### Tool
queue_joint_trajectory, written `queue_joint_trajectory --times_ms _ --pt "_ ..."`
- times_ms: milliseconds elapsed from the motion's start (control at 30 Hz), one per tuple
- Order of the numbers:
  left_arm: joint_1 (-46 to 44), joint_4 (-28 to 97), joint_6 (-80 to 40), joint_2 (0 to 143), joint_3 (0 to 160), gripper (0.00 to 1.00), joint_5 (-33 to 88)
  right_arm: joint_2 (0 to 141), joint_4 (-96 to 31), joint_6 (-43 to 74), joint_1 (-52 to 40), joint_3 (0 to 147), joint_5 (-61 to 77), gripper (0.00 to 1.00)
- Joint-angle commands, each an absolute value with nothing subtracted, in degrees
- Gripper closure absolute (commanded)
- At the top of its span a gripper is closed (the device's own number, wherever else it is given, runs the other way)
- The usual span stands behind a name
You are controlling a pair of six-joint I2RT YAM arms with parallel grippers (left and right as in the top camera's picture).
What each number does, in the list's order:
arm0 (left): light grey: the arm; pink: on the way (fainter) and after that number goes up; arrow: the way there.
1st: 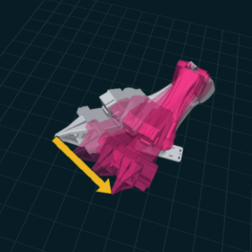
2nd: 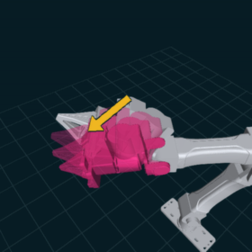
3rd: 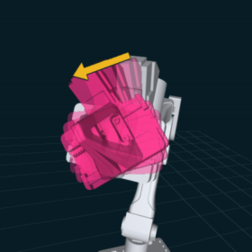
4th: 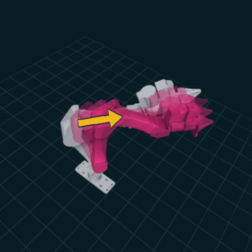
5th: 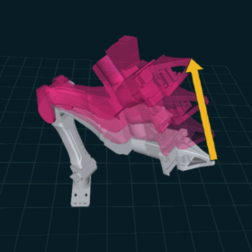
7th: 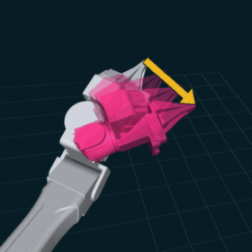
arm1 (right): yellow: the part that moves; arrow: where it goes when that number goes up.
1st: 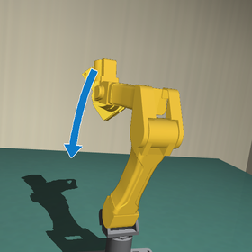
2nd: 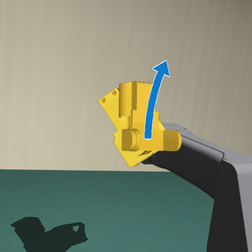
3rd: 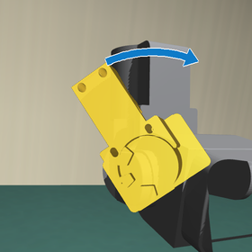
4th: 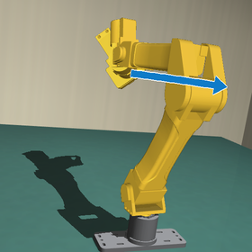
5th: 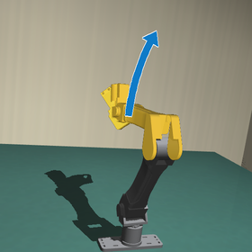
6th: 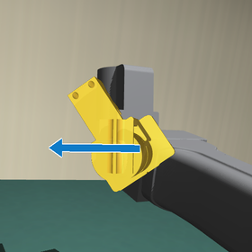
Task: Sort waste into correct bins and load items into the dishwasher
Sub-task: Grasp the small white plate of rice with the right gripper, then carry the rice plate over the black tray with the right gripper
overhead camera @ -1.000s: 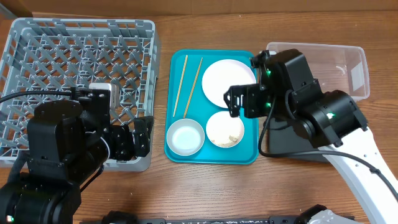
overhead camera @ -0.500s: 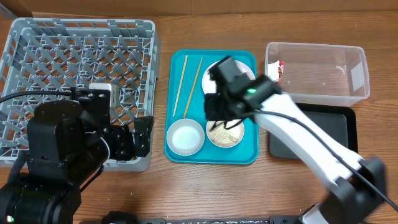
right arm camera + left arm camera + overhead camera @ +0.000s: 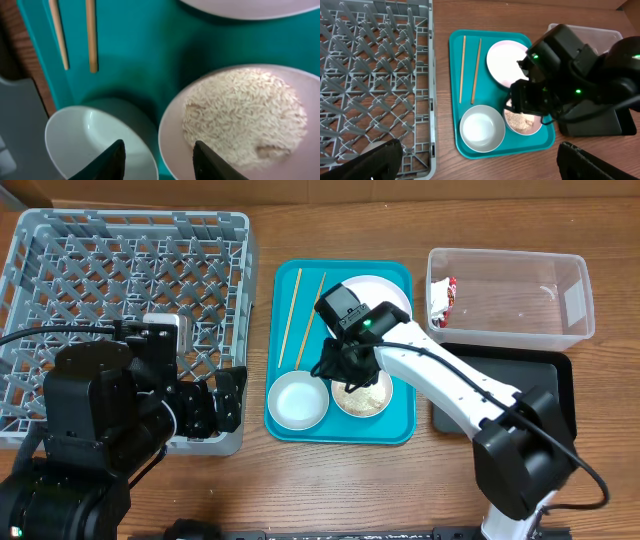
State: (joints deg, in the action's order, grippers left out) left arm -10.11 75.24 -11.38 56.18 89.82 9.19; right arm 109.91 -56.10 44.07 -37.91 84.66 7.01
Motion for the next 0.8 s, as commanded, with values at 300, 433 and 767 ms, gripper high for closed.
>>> queue_joint_trajectory --times_ms 300,433,767 --pt "-10.17 75.22 -10.28 56.49 90.15 0.00 8.80 114.15 -51.77 48.29 -38.28 82.70 4.78 0.73" --pt "-10.17 75.24 -10.28 56.90 90.15 0.00 8.82 114.15 -53.23 48.47 -38.24 82.08 2.87 0.81" --pt "-10.17 75.22 -10.28 57.78 90.15 0.00 8.80 114.13 -56.07 48.95 -37.85 80.97 2.22 0.90"
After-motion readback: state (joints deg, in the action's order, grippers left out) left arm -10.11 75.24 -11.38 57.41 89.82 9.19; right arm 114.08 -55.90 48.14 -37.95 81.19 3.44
